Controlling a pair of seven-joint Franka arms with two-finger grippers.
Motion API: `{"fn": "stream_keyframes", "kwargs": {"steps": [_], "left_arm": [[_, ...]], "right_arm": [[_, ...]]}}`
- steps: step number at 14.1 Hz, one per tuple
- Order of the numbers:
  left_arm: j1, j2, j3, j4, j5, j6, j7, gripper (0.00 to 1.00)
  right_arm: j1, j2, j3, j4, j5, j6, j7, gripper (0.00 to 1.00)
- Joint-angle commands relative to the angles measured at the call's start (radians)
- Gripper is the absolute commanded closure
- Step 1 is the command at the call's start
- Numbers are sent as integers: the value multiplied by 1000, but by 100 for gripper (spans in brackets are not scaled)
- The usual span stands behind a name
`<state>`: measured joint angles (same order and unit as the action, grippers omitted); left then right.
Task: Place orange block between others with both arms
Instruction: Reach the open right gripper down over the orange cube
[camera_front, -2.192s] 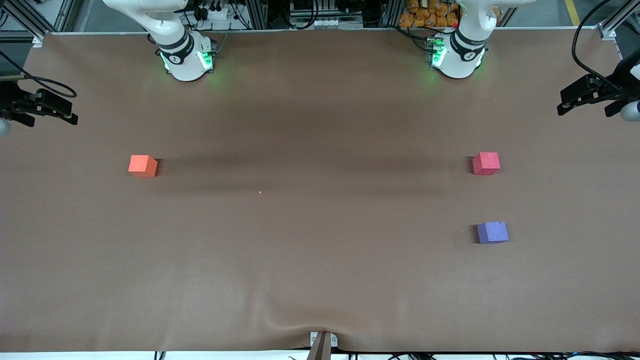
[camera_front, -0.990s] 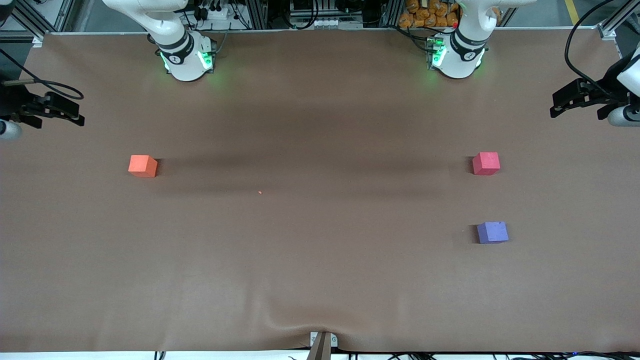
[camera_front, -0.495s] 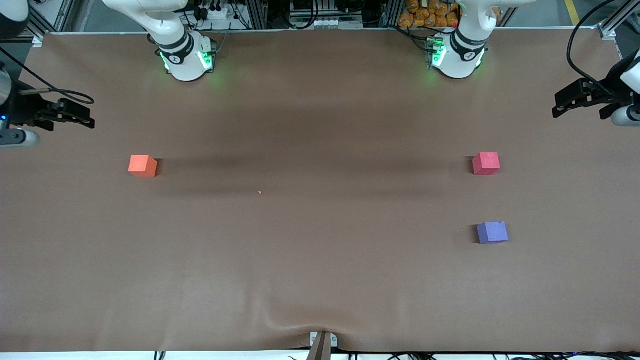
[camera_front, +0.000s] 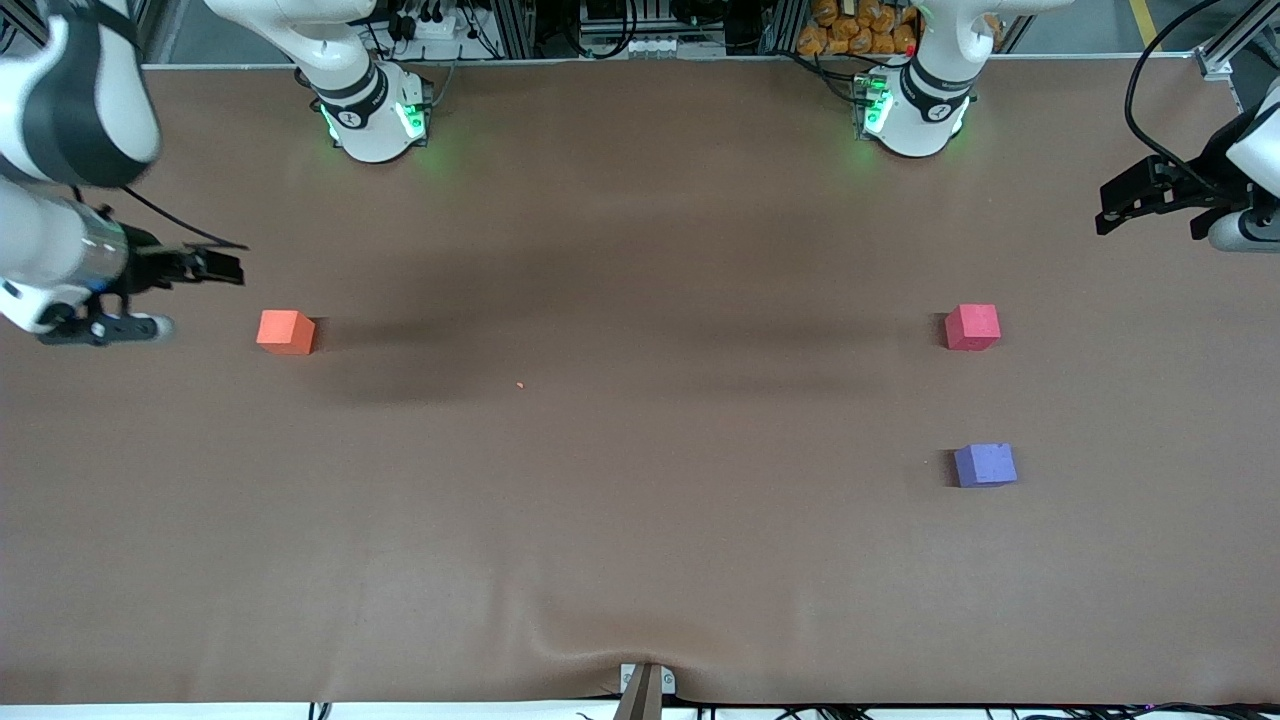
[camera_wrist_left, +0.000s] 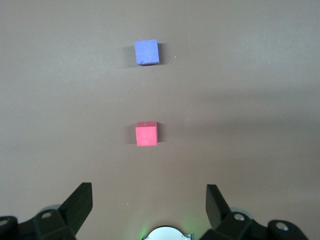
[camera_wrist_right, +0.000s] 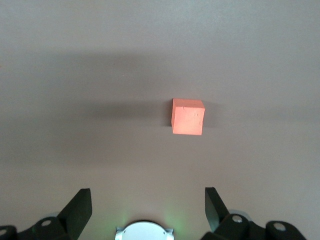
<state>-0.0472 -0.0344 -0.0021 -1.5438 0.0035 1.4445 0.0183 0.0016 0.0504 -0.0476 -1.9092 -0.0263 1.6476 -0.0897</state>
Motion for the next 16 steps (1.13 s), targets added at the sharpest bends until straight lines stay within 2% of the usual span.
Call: {"fn": "stream_keyframes", "kwargs": {"steps": [1, 10, 16], "left_arm": [[9, -12, -9, 14, 20, -12, -3, 0], [29, -42, 11, 19, 18, -18, 14, 0], [44, -56, 10, 19, 13, -16, 18, 0]], "right_arm": [[-3, 11, -3, -63, -23, 46, -4, 0], [-35, 89, -5, -166, -26, 218, -5, 0], [-87, 187, -5, -174, -64, 276, -13, 0]]}}
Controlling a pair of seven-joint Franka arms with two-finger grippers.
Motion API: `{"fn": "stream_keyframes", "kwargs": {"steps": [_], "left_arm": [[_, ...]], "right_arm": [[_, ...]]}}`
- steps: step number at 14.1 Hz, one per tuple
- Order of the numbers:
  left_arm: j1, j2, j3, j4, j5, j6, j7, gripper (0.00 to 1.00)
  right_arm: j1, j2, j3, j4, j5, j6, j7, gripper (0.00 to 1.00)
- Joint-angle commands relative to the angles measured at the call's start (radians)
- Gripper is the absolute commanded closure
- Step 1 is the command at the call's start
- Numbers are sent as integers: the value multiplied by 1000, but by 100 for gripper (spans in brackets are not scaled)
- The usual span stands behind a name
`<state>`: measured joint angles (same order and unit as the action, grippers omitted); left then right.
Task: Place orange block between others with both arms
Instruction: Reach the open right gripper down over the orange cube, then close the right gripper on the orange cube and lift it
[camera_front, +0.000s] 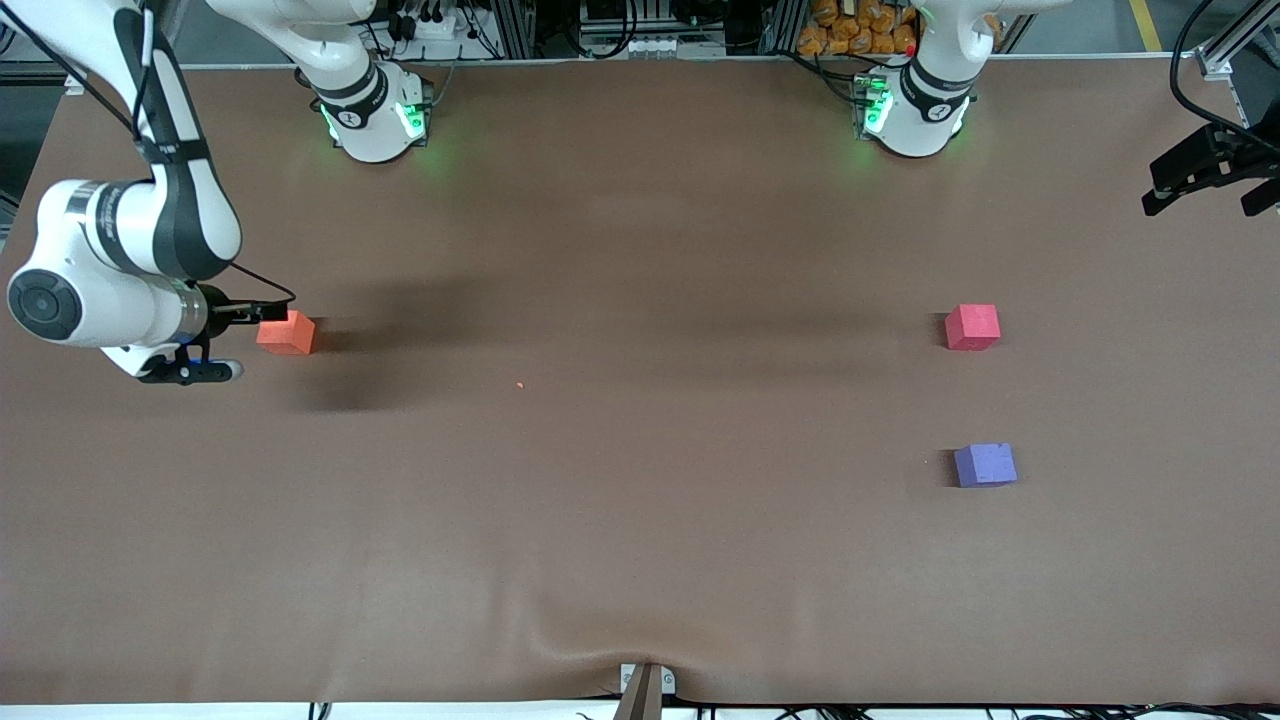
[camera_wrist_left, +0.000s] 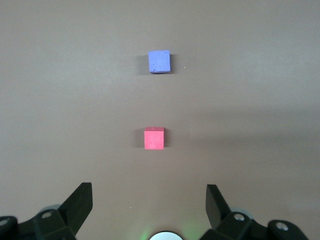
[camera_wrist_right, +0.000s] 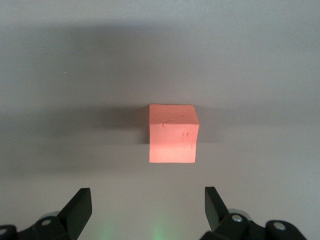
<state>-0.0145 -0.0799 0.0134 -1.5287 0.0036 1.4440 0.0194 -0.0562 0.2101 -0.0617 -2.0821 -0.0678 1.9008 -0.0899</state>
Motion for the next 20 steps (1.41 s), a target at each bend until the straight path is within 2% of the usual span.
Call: {"fn": "stream_keyframes", "kwargs": {"steps": [1, 5, 9, 14, 20], "left_arm": [[11, -12, -7, 4, 10, -16, 19, 0], [10, -17, -9, 4, 18, -14, 17, 0], [10, -14, -7, -1, 18, -16, 16, 0], [10, -12, -6, -1, 18, -16, 17, 0], [10, -12, -7, -4, 18, -17, 19, 0]], "right_arm": [[-34, 40, 10, -1, -23, 32, -13, 0], [-34, 67, 10, -18, -23, 53, -13, 0], [-48, 74, 10, -102, -23, 168, -13, 0], [-60, 103, 10, -104, -24, 179, -13, 0], [-83, 167, 10, -99, -55, 267, -16, 0]]}}
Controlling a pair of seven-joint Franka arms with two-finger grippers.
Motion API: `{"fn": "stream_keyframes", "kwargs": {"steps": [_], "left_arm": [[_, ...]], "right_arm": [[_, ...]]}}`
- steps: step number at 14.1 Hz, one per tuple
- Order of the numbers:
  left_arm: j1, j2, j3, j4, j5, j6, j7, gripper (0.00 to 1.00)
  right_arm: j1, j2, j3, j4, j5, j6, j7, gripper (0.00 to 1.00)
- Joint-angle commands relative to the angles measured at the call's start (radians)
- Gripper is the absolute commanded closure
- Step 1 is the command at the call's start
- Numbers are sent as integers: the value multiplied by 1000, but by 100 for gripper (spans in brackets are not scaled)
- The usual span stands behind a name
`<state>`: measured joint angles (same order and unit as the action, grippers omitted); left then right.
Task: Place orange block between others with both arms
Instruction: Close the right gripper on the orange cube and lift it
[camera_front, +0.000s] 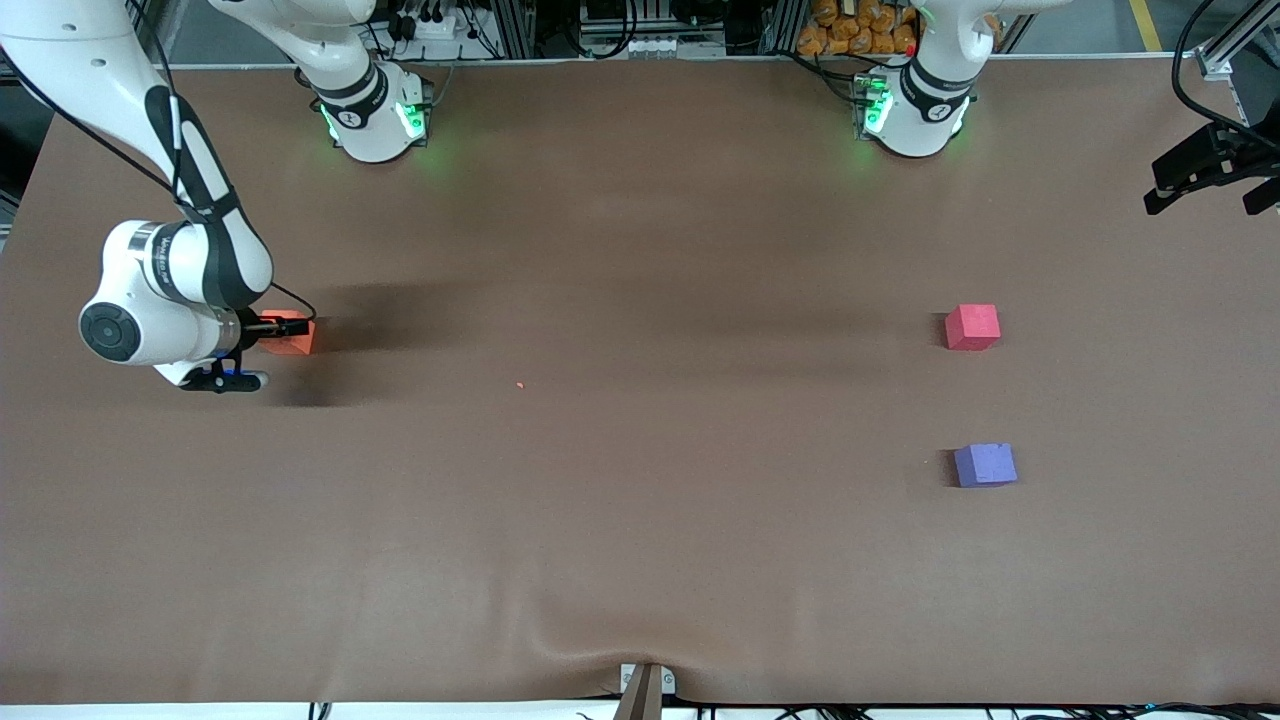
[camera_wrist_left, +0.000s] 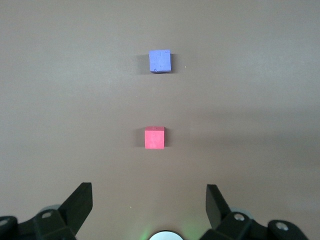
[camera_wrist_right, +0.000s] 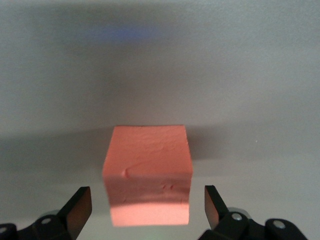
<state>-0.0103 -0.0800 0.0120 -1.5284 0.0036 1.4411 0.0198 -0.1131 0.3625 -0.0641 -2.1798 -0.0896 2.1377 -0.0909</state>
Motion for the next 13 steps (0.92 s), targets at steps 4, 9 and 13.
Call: {"fn": "stream_keyframes", "kwargs": {"steps": [4, 9, 13], "left_arm": [[24, -12, -4, -9, 18, -16, 40, 0], [27, -12, -6, -6, 18, -14, 46, 0], [27, -7, -7, -6, 18, -14, 46, 0]], "right_arm": [[-27, 30, 12, 5, -47, 67, -15, 0], [-17, -5, 13, 21, -45, 36, -42, 84], [3, -23, 17, 208, -45, -184, -124, 95]]}}
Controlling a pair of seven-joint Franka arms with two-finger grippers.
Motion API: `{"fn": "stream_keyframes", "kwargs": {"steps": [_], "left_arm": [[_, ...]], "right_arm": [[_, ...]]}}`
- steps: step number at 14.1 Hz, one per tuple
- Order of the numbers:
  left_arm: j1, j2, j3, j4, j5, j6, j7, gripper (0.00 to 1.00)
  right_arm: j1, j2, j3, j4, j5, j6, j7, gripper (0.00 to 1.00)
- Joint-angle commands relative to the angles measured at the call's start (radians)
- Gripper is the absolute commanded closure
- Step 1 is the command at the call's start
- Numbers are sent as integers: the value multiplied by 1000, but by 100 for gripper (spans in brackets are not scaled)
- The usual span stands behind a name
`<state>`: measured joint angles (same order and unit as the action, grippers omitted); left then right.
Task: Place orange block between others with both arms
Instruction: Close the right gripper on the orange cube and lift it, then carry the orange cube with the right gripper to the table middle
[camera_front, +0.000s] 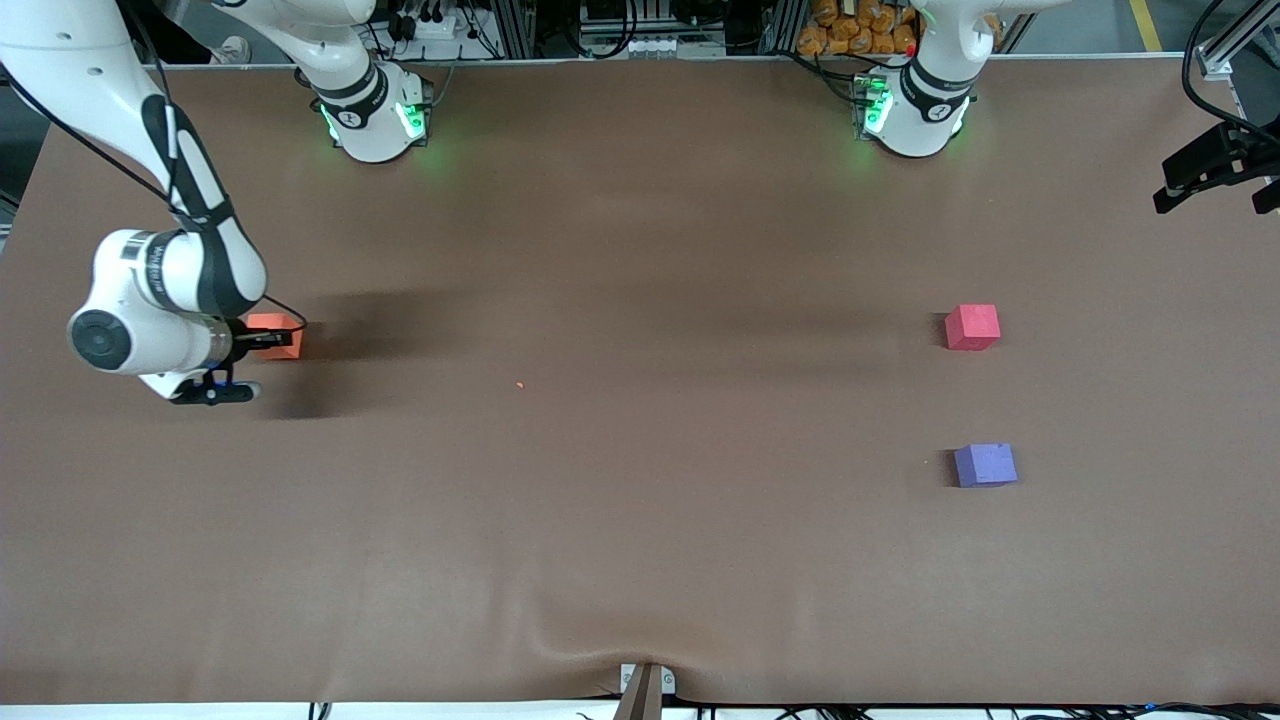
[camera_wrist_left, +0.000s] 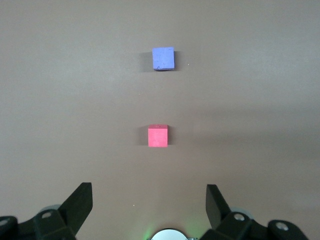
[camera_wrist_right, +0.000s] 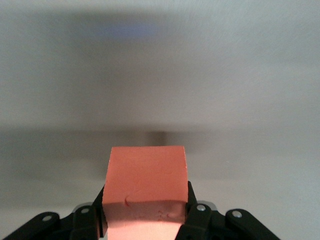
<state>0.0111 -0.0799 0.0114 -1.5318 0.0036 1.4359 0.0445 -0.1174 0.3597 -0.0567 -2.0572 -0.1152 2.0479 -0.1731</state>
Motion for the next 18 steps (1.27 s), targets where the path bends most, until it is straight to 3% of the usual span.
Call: {"fn": "stream_keyframes", "kwargs": {"steps": [1, 5, 9, 15, 18], "left_arm": [[6, -6, -7, -2, 18, -9, 21, 0], [6, -3, -8, -2, 18, -9, 21, 0], [4, -1, -10, -1, 19, -8, 21, 0], [1, 5, -11, -1, 19, -6, 20, 0], [-3, 12, -13, -1, 19, -5, 17, 0]], "right_arm": [[19, -21, 9, 129, -20, -136, -55, 95], [64, -16, 9, 303, -20, -274, -152, 93], [163, -5, 11, 377, -11, -291, -215, 91], [476, 45, 9, 482, -12, -223, -253, 89], [645, 123, 8, 581, -23, -216, -258, 88]]}}
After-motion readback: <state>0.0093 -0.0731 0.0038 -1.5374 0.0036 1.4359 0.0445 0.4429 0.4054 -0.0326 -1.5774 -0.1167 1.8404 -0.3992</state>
